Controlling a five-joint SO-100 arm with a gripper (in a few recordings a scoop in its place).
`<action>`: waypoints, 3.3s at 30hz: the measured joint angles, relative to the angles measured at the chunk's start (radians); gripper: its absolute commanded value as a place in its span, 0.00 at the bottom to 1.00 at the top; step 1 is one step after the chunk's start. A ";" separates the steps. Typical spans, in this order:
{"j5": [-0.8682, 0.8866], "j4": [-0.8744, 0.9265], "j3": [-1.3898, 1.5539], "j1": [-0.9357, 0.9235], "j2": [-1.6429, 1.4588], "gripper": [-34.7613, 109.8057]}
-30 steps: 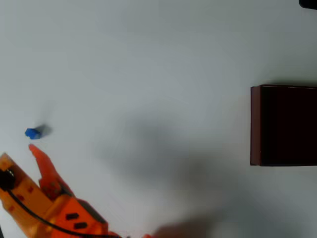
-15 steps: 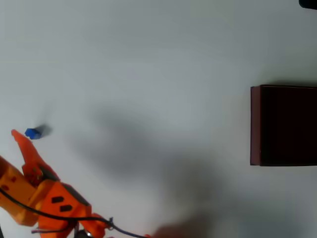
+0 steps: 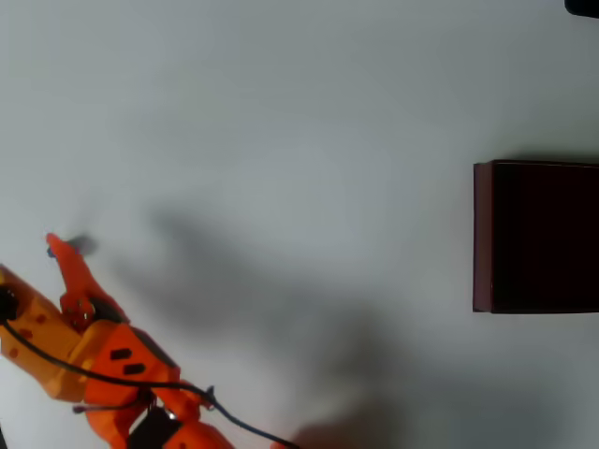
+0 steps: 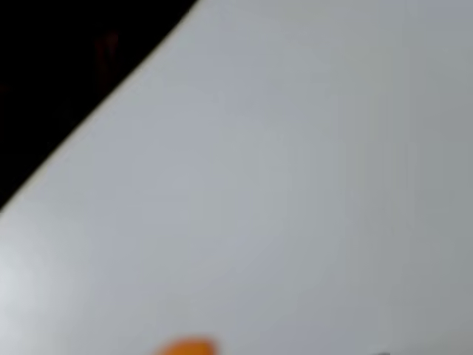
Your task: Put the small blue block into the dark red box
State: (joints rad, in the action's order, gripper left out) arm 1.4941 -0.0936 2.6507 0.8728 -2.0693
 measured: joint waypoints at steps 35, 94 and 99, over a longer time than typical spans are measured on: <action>0.017 -0.557 0.015 -0.023 0.512 0.43; 0.034 -0.529 0.101 -0.049 0.411 0.40; 0.046 -0.423 0.141 -0.046 0.285 0.40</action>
State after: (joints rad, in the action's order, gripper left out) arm 1.5401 -0.5170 2.7918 0.8268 -1.7840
